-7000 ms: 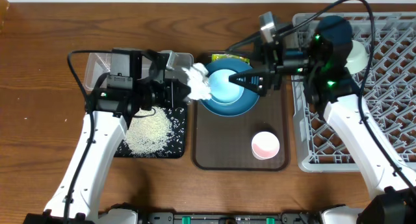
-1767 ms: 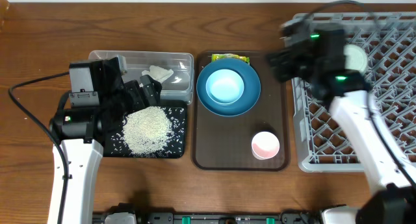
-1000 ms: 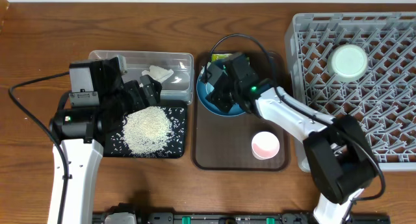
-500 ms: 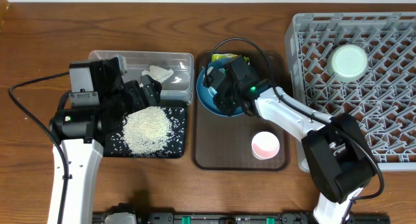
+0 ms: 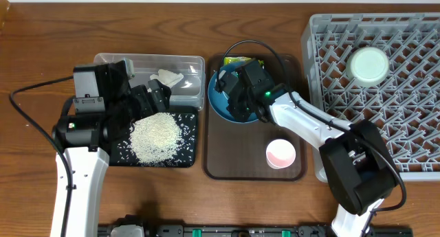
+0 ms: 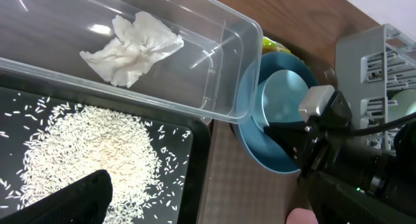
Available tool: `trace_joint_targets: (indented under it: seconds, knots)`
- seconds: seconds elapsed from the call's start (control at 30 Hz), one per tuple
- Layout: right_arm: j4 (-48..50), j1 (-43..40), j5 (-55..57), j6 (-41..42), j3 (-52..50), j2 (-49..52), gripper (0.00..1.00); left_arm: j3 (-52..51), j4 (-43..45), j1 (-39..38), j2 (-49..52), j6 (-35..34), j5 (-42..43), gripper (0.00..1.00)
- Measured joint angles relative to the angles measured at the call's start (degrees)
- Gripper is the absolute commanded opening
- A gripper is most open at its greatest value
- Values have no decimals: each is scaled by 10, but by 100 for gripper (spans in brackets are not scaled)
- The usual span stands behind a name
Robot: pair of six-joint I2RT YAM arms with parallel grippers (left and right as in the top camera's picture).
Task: Sort waste into correct bins and load items into the dishwasher rack
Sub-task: 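Reach the right gripper to the pale blue bowl and grasp its rim, then lift the pale blue bowl and carry it right into the rack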
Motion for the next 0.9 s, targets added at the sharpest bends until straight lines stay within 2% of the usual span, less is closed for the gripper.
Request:
trace_joint_targets:
  seconds: [0.3,0.5,0.7,0.9]
  knots:
    - [1,-2,3,33,0,-23,1,0,0,0,0,0,0,98]
    - [-13,-34,-9,91,0,-146,1,0,0,0,0,0,0,98]
    - [-39,-136,-71,123,7,-261,1,0,0,0,0,0,0,98]
    - [-65,-268,-175,152,8,-274,1,0,0,0,0,0,0,98]
